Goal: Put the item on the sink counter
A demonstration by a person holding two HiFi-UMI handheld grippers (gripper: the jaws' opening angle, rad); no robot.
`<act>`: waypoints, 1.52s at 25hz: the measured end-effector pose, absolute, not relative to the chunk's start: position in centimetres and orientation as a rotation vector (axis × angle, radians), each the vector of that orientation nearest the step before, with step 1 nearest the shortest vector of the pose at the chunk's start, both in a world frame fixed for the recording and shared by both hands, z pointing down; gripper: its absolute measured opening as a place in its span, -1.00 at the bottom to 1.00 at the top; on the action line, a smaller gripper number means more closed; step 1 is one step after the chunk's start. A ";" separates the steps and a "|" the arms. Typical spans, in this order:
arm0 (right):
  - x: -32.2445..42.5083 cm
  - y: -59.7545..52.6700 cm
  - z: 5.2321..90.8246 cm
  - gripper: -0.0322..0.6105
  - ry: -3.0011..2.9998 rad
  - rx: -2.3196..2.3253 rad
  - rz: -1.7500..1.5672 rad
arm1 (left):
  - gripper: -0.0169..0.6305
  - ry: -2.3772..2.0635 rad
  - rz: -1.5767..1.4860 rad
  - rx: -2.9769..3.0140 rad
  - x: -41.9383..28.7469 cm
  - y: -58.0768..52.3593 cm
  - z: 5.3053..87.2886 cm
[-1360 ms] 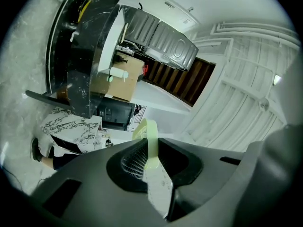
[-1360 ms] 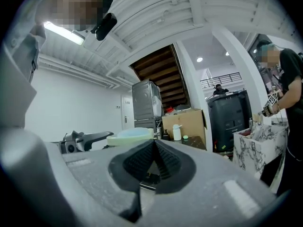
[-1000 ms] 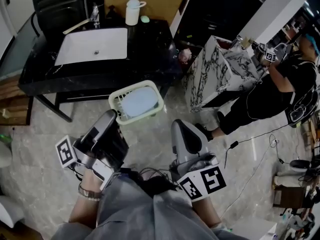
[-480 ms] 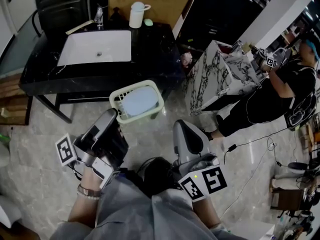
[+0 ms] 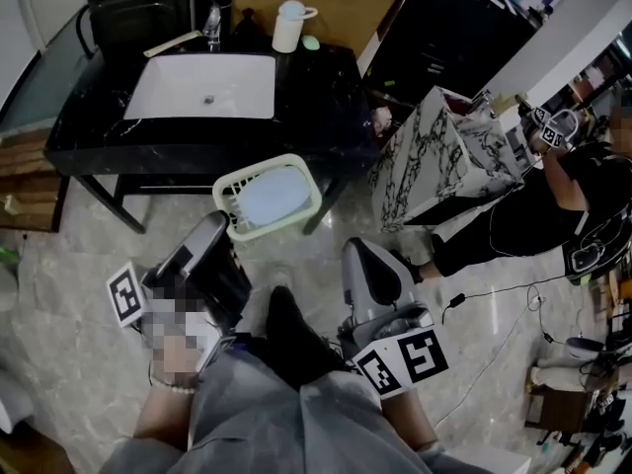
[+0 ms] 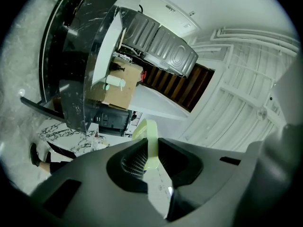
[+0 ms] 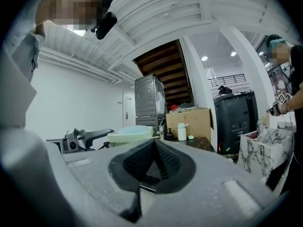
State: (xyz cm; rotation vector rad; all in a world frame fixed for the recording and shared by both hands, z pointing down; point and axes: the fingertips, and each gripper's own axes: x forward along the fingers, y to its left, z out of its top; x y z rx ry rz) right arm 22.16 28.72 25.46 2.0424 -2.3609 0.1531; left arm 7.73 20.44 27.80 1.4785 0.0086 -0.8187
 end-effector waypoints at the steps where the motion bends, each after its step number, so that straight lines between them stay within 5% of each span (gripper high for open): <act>1: 22.2 28.4 25.5 -0.91 -2.367 2.031 0.156 | -0.73 0.003 -0.823 1.480 7.7 20.3 27.8; 22: 23.9 12.8 26.4 -0.91 -2.538 1.816 0.194 | -0.73 -0.113 -0.945 1.500 8.7 8.0 27.7; 38: 18.2 -0.4 25.4 -0.91 -2.816 1.365 0.179 | -0.73 -0.396 -1.174 1.521 2.6 0.0 26.9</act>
